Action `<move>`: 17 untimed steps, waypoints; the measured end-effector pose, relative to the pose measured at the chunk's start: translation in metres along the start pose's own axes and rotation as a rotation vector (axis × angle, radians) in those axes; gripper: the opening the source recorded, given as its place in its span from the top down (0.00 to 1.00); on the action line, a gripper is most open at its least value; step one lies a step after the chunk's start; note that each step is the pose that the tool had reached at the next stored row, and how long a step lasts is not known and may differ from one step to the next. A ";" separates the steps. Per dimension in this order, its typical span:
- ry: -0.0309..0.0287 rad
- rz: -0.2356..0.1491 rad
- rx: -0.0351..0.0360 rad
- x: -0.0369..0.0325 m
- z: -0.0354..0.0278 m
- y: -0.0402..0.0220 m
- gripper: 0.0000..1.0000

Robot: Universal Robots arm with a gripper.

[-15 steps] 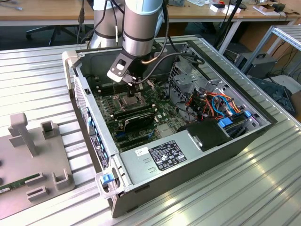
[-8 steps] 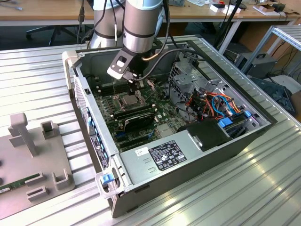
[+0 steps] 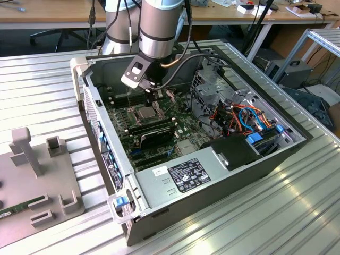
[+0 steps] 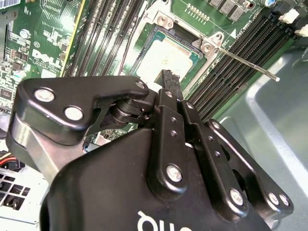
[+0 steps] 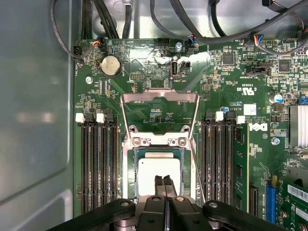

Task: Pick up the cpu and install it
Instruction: 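Place the cpu into insertion slot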

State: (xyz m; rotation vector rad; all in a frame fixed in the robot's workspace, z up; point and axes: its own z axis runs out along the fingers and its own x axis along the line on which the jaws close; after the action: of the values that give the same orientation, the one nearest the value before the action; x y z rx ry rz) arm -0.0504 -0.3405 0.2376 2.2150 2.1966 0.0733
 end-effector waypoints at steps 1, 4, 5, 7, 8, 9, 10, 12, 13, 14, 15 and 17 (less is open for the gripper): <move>0.0000 0.000 0.0000 0.0000 -0.0002 0.0000 0.89; 0.0000 0.000 0.0000 0.0000 -0.0006 0.0000 0.89; 0.0000 0.000 0.0000 0.0000 -0.0008 0.0000 0.89; -0.0001 0.000 0.0000 0.0000 -0.0012 0.0001 0.89; -0.0001 0.000 0.0000 0.0000 -0.0013 0.0001 0.89; -0.0001 0.000 0.0000 0.0000 -0.0015 0.0001 0.89; 0.0000 0.000 0.0000 0.0000 -0.0018 0.0001 0.89; -0.0001 0.000 0.0000 0.0000 -0.0021 0.0001 0.89; -0.0001 0.000 0.0000 0.0000 -0.0023 0.0001 0.89; 0.0000 0.000 0.0000 0.0000 -0.0025 0.0001 0.89; -0.0001 0.000 0.0000 0.0000 -0.0028 0.0001 0.89; -0.0001 0.000 0.0000 0.0001 -0.0032 0.0002 0.89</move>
State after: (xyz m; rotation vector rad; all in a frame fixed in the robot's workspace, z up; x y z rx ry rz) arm -0.0504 -0.3405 0.2408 2.2150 2.1965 0.0732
